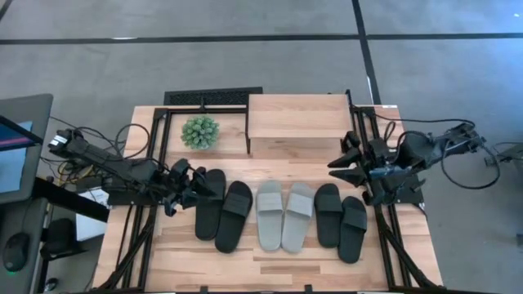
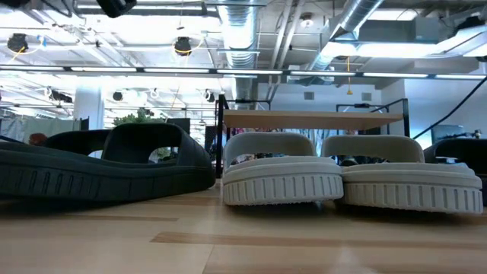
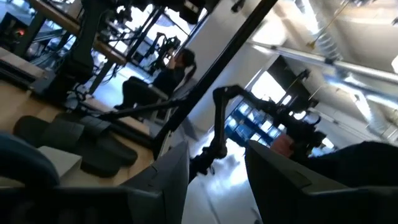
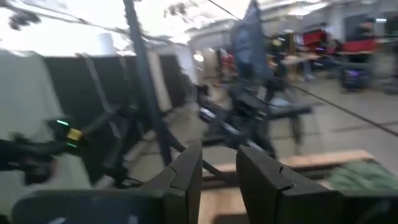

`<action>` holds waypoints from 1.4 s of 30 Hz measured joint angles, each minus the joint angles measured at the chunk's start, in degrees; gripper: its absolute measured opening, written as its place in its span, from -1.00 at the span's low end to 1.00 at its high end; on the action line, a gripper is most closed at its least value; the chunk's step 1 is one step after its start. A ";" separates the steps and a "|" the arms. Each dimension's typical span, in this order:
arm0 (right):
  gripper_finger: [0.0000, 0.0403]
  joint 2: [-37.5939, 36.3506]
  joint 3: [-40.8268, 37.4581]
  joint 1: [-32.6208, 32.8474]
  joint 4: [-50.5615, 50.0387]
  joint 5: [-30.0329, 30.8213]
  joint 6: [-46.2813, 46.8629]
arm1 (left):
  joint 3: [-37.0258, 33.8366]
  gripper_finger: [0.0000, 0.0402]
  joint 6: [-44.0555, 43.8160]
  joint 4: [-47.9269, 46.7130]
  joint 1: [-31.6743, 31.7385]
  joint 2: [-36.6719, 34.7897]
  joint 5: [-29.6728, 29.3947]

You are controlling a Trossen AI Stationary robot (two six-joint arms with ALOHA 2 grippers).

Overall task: Pick and place slides into the shelf
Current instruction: Put the black slide on the shelf

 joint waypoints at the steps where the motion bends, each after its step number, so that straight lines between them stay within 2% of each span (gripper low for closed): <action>1: -0.56 -0.02 1.03 0.95 -2.66 2.39 -0.25 | 1.38 -0.28 0.66 -2.52 -0.13 0.19 -0.02; 5: -0.56 0.00 3.70 4.73 -11.10 10.37 0.05 | 8.50 -0.31 2.09 -20.27 -0.21 0.37 -1.18; 9: -0.56 0.00 3.91 7.62 -12.81 15.08 0.05 | 16.33 -0.38 1.72 -43.20 -1.04 1.07 -4.70; 12: -0.56 0.07 3.91 9.37 -13.75 17.51 0.06 | 20.98 -0.44 1.61 -54.24 -2.13 2.96 -6.17; 16: -0.56 0.39 3.93 11.13 -15.94 20.73 1.71 | 24.85 -0.50 2.46 -60.80 -3.39 6.52 -6.22; 23: -0.56 0.66 3.91 13.41 -18.04 23.91 3.21 | 26.13 -0.52 6.28 -64.71 -5.91 15.03 -4.25; 31: -0.56 0.55 3.91 13.60 -18.28 23.91 2.77 | 26.13 -0.52 -3.29 -61.97 -5.08 23.33 2.93; 38: -0.56 0.61 3.91 13.60 -18.19 23.88 2.67 | 26.10 -0.52 -4.51 -59.54 -3.51 27.12 14.95; 42: -0.56 0.61 3.91 13.60 -17.99 23.88 2.67 | 26.10 -0.51 -4.40 -60.82 -4.52 27.58 13.38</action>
